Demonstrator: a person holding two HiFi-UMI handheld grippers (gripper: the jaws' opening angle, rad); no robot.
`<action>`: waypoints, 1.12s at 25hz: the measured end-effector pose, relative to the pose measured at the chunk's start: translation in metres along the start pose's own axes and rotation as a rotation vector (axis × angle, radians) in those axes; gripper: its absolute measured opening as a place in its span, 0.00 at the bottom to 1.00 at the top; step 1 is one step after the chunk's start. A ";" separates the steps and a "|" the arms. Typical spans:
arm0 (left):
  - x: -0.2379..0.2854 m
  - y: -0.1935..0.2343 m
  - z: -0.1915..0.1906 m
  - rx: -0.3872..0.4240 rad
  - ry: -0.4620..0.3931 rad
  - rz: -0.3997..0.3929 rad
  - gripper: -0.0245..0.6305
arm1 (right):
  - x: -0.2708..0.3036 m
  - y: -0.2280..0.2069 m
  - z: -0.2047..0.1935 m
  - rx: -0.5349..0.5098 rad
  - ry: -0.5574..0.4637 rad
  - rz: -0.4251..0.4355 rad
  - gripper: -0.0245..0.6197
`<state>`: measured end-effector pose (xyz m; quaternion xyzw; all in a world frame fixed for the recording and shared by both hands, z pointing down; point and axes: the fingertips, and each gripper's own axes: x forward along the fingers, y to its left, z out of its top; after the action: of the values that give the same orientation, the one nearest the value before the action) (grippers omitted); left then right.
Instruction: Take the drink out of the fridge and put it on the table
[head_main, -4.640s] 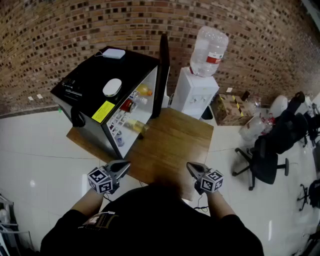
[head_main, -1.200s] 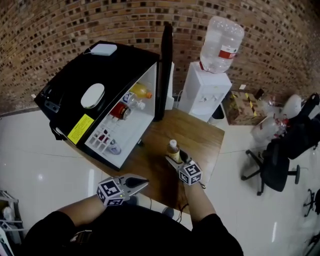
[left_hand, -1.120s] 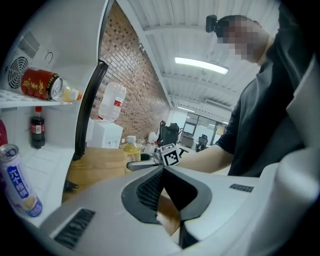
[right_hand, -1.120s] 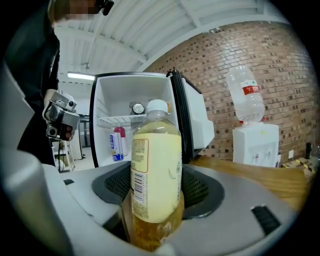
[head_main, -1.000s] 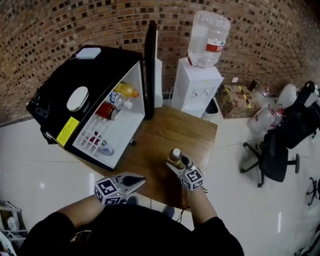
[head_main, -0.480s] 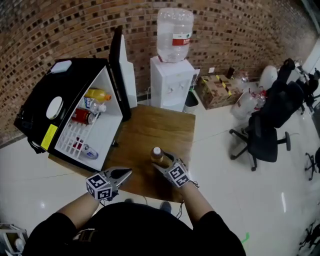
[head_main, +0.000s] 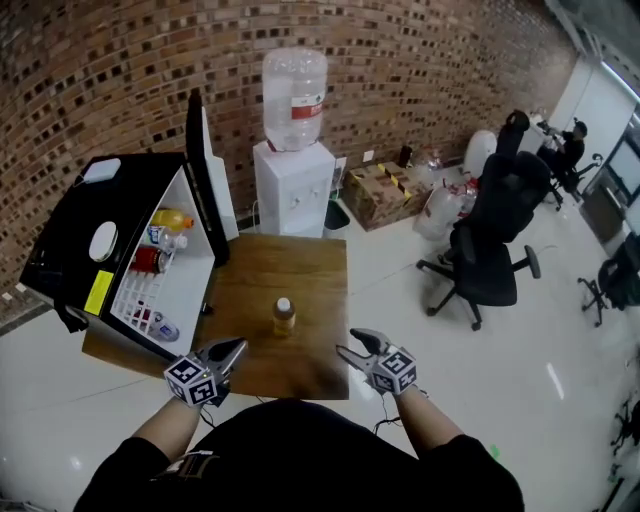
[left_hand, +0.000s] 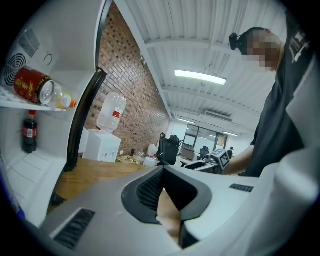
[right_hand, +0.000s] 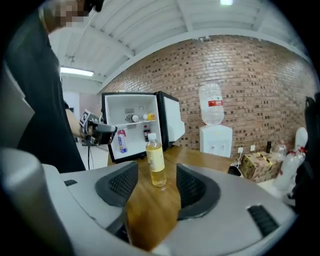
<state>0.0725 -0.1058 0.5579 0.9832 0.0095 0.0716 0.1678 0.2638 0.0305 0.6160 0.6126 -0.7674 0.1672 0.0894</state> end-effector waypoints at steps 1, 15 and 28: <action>-0.002 0.000 0.003 0.008 -0.005 0.007 0.03 | -0.020 0.004 0.004 0.052 -0.029 -0.009 0.40; -0.008 -0.036 0.009 0.005 -0.069 -0.028 0.03 | -0.078 0.056 0.005 0.287 -0.173 0.033 0.05; -0.044 -0.023 0.011 -0.001 -0.077 0.045 0.03 | -0.046 0.054 0.021 0.208 -0.153 0.078 0.05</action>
<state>0.0309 -0.0895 0.5344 0.9851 -0.0191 0.0373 0.1667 0.2241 0.0755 0.5728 0.5993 -0.7736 0.2020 -0.0398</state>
